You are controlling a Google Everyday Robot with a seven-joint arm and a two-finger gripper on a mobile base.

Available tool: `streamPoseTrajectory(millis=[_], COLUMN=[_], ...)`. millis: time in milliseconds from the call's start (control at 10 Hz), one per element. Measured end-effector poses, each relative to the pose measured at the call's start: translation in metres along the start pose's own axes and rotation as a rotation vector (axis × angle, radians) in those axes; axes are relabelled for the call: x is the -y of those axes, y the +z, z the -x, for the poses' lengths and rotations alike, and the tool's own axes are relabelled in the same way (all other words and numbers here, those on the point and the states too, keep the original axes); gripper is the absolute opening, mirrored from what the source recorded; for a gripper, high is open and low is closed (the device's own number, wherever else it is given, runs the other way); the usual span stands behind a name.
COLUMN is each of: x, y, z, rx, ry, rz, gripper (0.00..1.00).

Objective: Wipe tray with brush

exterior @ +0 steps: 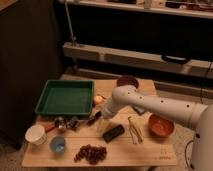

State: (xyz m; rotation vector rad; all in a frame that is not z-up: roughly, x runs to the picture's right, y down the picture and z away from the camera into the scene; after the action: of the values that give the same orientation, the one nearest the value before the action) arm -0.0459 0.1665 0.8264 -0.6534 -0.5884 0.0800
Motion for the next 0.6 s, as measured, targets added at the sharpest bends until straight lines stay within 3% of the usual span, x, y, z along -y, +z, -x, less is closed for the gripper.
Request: streamPoseTrajectory(millis=[400, 600], x=[0.016, 0.023], y=[0.012, 0.018], z=[-0.008, -0.006], rx=[0.022, 0.014], ry=[-0.012, -0.015], rz=[0.020, 0.042], gripper=[0.80, 0.70])
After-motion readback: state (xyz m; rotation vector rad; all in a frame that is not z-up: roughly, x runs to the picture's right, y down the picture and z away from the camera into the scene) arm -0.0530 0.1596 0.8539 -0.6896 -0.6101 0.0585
